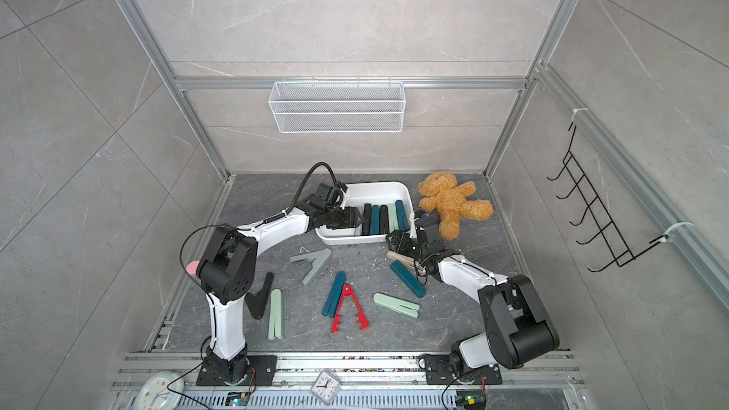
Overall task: Put the pruning pliers into the storage box
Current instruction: Place the pruning pliers in the storage box.
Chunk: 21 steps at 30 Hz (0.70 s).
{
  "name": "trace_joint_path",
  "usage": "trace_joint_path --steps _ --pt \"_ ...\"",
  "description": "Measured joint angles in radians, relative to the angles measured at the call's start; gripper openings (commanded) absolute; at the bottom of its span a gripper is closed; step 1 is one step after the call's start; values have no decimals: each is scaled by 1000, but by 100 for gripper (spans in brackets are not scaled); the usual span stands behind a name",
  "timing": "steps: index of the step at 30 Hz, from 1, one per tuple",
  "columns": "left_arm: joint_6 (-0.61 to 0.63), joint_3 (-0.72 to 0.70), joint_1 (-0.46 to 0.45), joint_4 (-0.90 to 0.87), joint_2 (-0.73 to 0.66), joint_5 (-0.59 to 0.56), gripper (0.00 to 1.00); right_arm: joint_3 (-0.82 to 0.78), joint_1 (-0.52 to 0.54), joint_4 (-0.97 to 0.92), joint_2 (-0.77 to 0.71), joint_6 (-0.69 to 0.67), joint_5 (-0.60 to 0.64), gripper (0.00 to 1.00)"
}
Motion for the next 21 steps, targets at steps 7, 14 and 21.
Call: trace_joint_path --steps 7,14,21 --pt "11 -89 -31 35 -103 -56 67 0 0 0 -3 0 0 81" --pt "18 -172 -56 75 -193 -104 74 0 0 0 -3 0 0 81" --pt "24 -253 -91 78 -262 -183 84 0 0 0 -7 0 5 81"
